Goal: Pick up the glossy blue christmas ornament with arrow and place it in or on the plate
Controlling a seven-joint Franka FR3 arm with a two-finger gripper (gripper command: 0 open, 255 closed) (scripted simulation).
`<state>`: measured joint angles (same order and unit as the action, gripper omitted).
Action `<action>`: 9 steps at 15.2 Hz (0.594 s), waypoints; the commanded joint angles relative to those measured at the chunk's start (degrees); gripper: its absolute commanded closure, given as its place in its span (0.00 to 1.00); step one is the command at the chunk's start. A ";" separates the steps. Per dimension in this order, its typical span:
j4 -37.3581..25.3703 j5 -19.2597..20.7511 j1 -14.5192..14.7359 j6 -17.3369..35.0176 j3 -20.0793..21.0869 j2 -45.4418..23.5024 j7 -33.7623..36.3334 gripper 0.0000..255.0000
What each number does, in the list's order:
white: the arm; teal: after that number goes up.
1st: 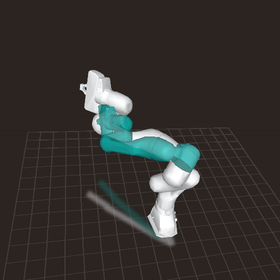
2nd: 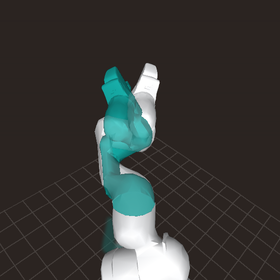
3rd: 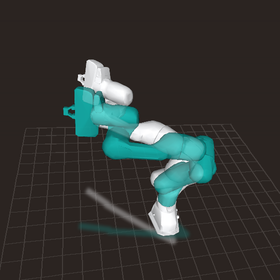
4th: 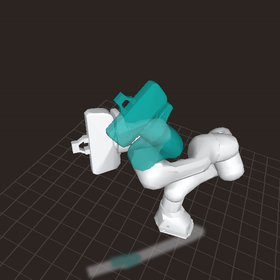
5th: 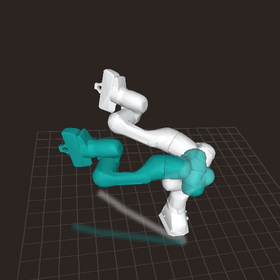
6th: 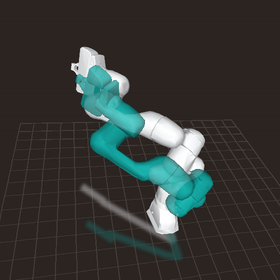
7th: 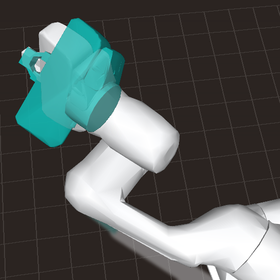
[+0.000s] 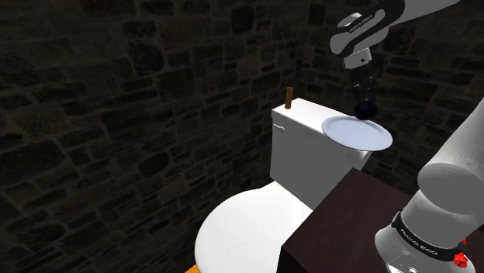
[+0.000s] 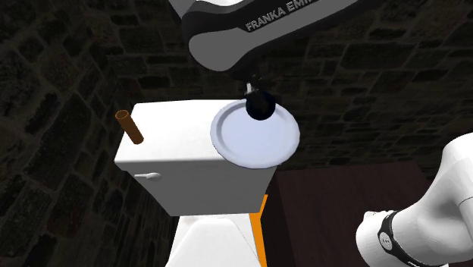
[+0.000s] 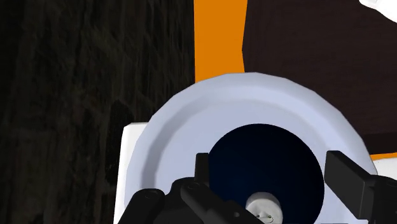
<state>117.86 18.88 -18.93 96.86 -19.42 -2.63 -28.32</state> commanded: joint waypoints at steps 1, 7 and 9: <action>0.71 -0.07 -0.15 1.49 -0.12 -0.74 0.13 1.00; 2.96 -0.38 -0.40 5.80 -0.22 -2.94 0.90 1.00; 3.61 -0.50 -0.49 7.23 -0.24 -3.76 1.14 1.00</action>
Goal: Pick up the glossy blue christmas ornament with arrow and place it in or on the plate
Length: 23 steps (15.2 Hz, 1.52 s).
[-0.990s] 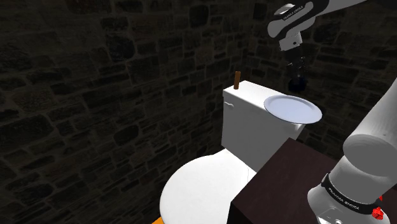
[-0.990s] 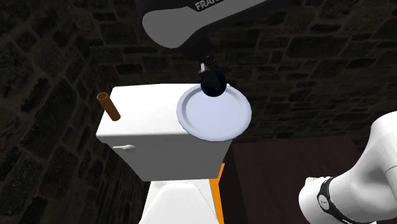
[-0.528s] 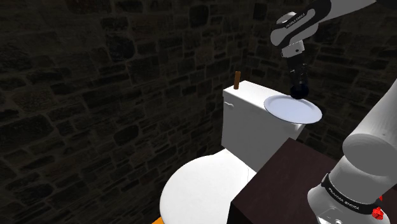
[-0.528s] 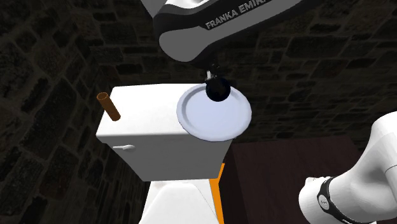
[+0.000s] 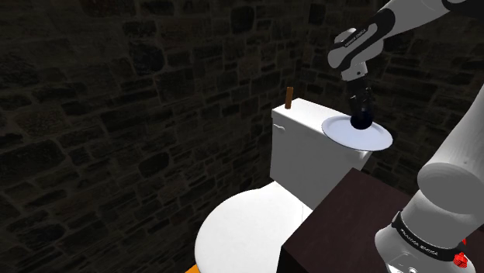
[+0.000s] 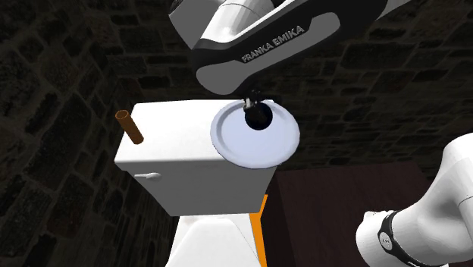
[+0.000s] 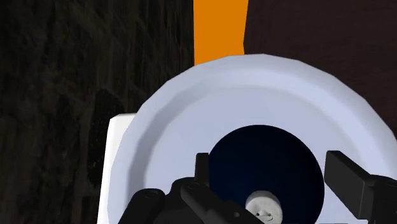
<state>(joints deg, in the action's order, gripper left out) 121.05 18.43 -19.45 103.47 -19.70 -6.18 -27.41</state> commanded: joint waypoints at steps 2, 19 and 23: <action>1.03 -0.18 -0.07 2.05 0.03 -1.08 0.46 1.00; -2.22 -0.83 0.47 -1.21 0.50 -1.20 0.26 0.00; -5.55 -1.35 0.95 -4.55 0.90 -1.28 -0.02 0.00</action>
<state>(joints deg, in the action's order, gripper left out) 115.94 17.15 -18.56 99.42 -18.84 -7.47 -27.38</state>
